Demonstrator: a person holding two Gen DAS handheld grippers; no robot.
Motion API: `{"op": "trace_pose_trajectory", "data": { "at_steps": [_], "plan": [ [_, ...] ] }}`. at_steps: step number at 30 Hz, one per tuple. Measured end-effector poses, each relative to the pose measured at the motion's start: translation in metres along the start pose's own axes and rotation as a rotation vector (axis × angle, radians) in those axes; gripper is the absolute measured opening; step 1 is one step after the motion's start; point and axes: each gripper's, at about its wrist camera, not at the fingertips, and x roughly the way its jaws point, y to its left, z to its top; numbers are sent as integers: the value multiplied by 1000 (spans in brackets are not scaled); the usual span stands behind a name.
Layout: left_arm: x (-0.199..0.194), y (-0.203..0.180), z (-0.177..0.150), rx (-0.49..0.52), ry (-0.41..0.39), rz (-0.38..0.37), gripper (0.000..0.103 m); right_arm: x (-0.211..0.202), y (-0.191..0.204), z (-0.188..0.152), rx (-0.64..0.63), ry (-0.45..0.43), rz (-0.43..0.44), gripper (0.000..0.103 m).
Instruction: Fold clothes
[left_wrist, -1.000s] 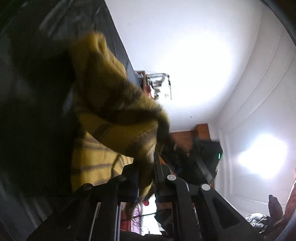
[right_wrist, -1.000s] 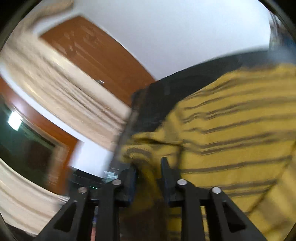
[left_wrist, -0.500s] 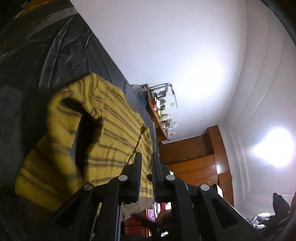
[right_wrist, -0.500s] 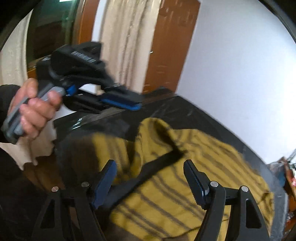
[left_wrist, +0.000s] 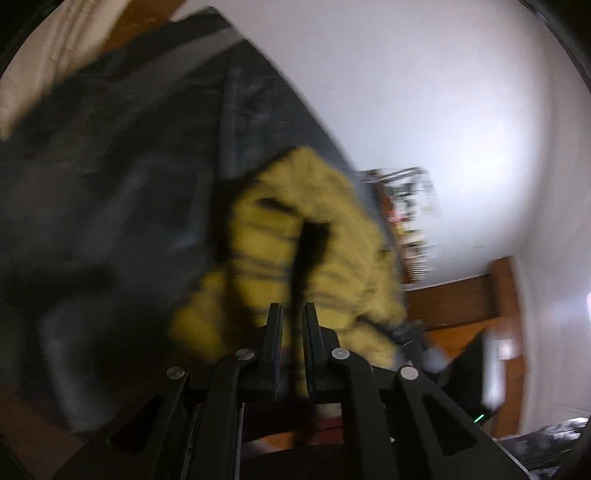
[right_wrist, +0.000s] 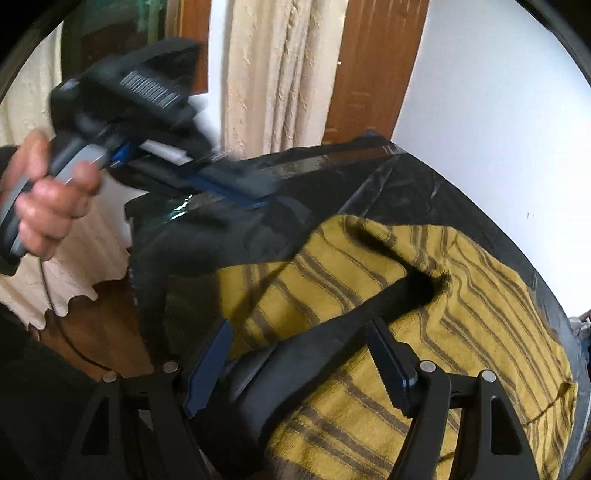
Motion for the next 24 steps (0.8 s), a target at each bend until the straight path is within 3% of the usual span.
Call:
{"op": "trace_pose_trajectory", "data": {
  "at_steps": [3,5,7,11,18,22,24],
  "plan": [
    [7,18,-8,32,11,159,30,10,-20,3,55,17,-45,77],
    [15,26,-13,79,22,247,59,17,-39,6,111,45,-81,77],
    [20,33,-18,97,30,276,68,21,-56,7,155,65,-111,76],
    [28,33,-23,159,46,287,74,21,-67,7,180,64,-93,76],
    [46,12,-32,341,95,366,75,22,-58,-5,170,82,-61,76],
    [57,2,-40,413,157,406,59,24,-67,-14,207,94,-74,76],
    [62,-5,-46,459,184,443,58,24,-73,-20,233,102,-83,76]
  ]
}}
